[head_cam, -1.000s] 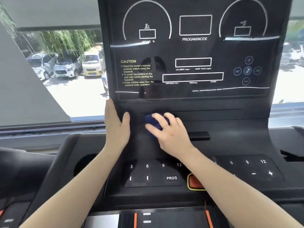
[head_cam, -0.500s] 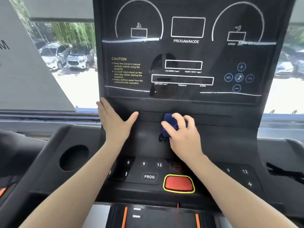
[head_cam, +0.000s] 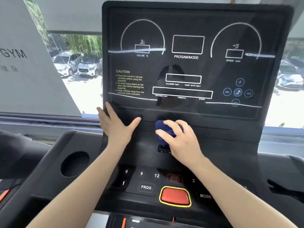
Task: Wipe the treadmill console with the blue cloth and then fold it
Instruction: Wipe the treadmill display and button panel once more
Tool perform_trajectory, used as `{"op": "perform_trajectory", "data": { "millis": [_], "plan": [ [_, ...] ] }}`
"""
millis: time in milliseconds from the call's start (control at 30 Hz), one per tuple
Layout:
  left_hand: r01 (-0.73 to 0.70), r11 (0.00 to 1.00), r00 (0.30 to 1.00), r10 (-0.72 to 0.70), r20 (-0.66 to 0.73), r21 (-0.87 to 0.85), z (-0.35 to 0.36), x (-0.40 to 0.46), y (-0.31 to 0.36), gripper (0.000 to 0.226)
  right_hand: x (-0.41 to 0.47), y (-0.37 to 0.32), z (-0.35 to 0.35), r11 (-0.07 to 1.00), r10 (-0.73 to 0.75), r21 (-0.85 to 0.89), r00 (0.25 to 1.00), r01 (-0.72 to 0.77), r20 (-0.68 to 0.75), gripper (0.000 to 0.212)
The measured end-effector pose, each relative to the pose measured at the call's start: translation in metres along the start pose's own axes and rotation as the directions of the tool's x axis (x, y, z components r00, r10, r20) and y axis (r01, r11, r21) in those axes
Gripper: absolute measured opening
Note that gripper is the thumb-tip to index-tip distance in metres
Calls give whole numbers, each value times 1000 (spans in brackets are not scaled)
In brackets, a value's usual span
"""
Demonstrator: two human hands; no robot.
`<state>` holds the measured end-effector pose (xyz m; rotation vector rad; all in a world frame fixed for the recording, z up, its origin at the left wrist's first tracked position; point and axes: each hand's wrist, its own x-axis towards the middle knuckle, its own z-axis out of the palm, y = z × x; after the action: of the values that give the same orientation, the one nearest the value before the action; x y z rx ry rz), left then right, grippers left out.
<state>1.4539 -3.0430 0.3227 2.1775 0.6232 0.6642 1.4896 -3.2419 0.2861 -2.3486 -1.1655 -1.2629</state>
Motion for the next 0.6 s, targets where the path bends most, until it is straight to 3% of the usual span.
{"op": "perform_trajectory", "data": {
  "millis": [167,333,400,500,600],
  "plan": [
    [-141,989,989,142,-48,38,-3,13,16,112,17,4,2,1000,-21,14,998,22,-63,50],
    [-251,961,965,258,-47,119,-9,32,37,115,56,40,-13,998,61,22,987,-58,-152,44],
    [-291,942,954,300,-28,169,-8,34,44,117,64,51,-8,998,-16,-56,995,10,-102,41],
    [-337,908,937,349,-3,247,-5,37,54,119,74,70,-1,959,-246,-158,968,235,-53,38],
    [-355,888,929,370,5,293,-7,43,64,119,110,103,-10,963,-169,-232,978,137,-125,41]
  ]
}}
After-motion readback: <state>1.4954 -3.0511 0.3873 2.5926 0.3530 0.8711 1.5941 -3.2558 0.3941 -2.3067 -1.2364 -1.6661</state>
